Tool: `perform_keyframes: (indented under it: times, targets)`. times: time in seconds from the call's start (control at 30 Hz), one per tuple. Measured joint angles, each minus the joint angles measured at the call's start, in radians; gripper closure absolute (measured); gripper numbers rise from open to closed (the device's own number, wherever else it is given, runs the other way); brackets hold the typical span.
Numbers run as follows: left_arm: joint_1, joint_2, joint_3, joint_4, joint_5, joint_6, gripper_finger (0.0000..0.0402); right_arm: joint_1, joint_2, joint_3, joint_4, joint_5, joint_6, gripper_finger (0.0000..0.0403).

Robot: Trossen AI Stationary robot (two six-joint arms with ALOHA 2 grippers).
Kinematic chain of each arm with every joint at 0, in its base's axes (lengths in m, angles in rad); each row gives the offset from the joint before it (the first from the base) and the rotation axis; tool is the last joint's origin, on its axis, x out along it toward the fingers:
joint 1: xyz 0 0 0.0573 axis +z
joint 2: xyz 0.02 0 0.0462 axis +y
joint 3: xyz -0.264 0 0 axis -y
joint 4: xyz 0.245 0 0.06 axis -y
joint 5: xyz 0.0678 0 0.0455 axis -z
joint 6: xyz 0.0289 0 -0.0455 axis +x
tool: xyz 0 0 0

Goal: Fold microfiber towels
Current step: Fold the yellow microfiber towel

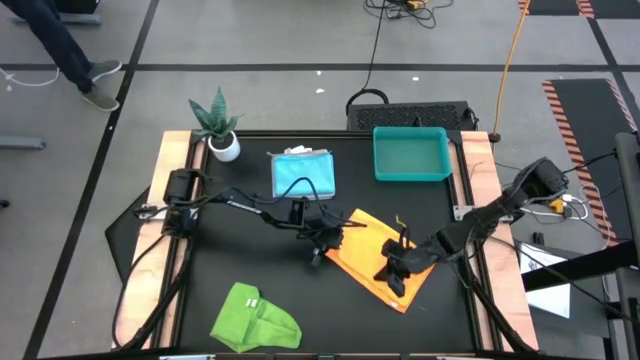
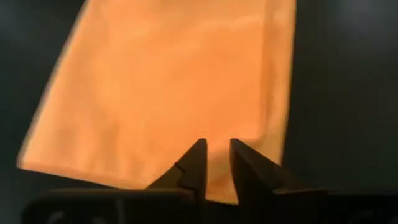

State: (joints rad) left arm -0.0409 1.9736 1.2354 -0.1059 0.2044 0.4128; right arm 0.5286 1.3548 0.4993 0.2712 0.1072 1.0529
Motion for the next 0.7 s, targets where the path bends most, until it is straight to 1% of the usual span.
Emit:
perform_keyframes:
  times: [0.07, 0.13, 0.23, 0.33, 0.43, 0.63, 0.7]
  targets:
    - [0.011, 0.000, 0.000, -0.026, 0.052, -0.019, 0.0304, 0.034, 0.000, 0.000, 0.017, 0.001, 0.040, 0.0403]
    - [0.020, 0.000, 0.000, -0.039, 0.072, -0.038, 0.0283, 0.070, -0.001, 0.000, 0.032, 0.011, 0.080, 0.0403]
    - [0.027, 0.000, 0.000, -0.033, 0.062, -0.048, 0.0257, 0.129, -0.002, 0.001, 0.066, 0.060, 0.125, 0.0403]
    - [0.032, 0.000, 0.000, -0.027, 0.052, -0.048, 0.0241, 0.183, -0.002, 0.001, 0.063, 0.105, 0.169, 0.0403]
    - [0.040, 0.000, 0.000, -0.026, 0.051, -0.044, 0.0237, 0.221, -0.002, 0.001, 0.057, 0.130, 0.213, 0.0403]
    - [0.062, 0.014, 0.002, 0.004, 0.060, -0.048, 0.0247, 0.263, -0.002, 0.001, 0.060, 0.132, 0.245, 0.0403]
    - [0.067, 0.019, 0.000, -0.037, 0.081, -0.053, 0.0249, 0.277, -0.002, 0.001, 0.061, 0.129, 0.241, 0.0403]
